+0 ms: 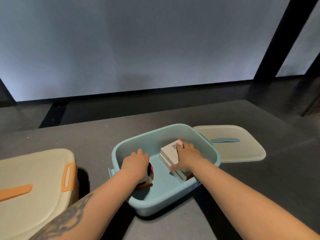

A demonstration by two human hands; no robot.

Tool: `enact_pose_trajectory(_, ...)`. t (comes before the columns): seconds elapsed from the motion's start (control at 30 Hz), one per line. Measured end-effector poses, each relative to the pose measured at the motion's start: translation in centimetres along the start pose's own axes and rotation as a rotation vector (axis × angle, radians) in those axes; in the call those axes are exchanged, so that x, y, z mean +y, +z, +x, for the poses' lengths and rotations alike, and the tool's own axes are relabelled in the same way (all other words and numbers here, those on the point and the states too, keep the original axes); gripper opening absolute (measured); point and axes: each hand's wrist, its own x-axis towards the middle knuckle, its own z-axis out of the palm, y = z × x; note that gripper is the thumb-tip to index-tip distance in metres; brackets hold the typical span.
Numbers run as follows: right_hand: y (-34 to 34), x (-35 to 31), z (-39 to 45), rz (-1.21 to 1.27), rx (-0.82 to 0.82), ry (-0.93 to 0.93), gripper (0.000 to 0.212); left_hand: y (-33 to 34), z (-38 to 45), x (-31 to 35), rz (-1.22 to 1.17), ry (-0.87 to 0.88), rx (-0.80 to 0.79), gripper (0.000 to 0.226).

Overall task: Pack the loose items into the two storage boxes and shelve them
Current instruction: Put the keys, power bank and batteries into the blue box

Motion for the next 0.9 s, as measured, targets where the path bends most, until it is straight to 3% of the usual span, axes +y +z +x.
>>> enact_pose_trajectory(0.2,-3.0,0.9,-5.9,0.400,0.404,0.042,0.053,-1.5,-2.3,0.8,-0.476,0.122,0.380,0.048)
enact_pose_trajectory(0.37,-1.2,3.1,-15.5,0.479,0.572,0.174,0.045,-2.1,-5.7,6.8,-0.716,0.424,0.529,0.038)
enact_pose_trajectory(0.63,5.5,12.4,-34.4,0.486,0.581,0.790,0.043,1.4,-12.3,23.5,-0.809,0.876,0.248,0.052)
enact_pose_trajectory(0.9,10.3,19.6,-47.3,0.549,0.631,1.073,0.041,5.2,-18.7,37.7,-0.787,1.047,0.003,0.054)
